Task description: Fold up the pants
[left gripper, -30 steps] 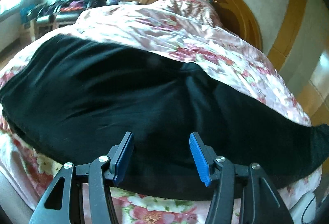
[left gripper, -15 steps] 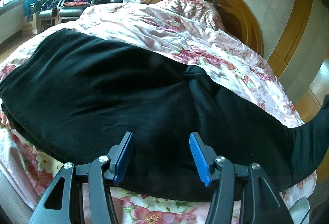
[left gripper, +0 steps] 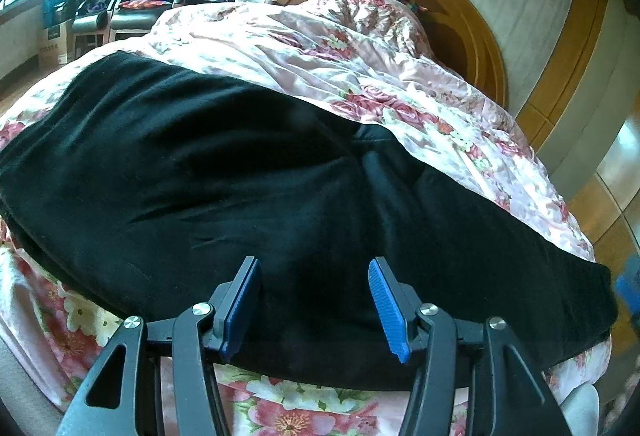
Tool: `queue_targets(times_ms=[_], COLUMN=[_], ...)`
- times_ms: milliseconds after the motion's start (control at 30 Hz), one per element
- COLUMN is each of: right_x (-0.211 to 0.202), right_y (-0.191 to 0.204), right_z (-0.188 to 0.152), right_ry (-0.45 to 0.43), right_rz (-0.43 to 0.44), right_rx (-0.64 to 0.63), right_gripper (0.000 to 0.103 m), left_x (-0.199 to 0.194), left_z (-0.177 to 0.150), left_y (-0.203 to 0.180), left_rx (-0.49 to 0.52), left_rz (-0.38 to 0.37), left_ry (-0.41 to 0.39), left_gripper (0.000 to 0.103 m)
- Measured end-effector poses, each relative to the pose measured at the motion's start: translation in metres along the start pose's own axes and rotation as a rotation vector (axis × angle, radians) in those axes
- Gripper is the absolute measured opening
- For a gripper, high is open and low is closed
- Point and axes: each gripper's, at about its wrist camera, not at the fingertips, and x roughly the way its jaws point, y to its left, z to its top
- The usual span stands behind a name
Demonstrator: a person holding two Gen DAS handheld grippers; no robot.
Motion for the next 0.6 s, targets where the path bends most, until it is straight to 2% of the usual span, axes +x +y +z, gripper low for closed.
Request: queue_targets(times_ms=[133, 200, 300, 400, 533, 600], right_x=[-0.007, -0.018, -0.034, -0.04, -0.042, -0.039], right_y=[-0.072, -0.106, -0.146, -0.193, -0.225, -0.235], right_z=[-0.011, -0.016, -0.015, -0.016, -0.014, -0.012], right_ry=[0.038, 0.006, -0.059, -0.082, -0.114, -0.148], right_rz=[-0.092, -0.125, -0.185, -0.217, -0.239, -0.211], right_rx=[0.227, 0.345, 0.458, 0.639, 0.751, 0.759], right_gripper=[0.06, 0.061, 0.07, 0.071, 0.071, 0.07], left_x=[0.0, 0.0, 0.001, 0.002, 0.002, 0.003], left_z=[-0.001, -0.001, -0.002, -0.004, -0.006, -0.007], left_y=[-0.001, -0.001, -0.004, -0.007, -0.01, -0.011], left_rx=[-0.001, 0.003, 0.017, 0.032, 0.05, 0.055], left_rz=[0.001, 0.001, 0.006, 0.011, 0.017, 0.021], left_ry=[-0.001, -0.002, -0.002, -0.002, 0.0, 0.002], left_gripper=[0.057, 0.057, 0.057, 0.057, 0.057, 0.057])
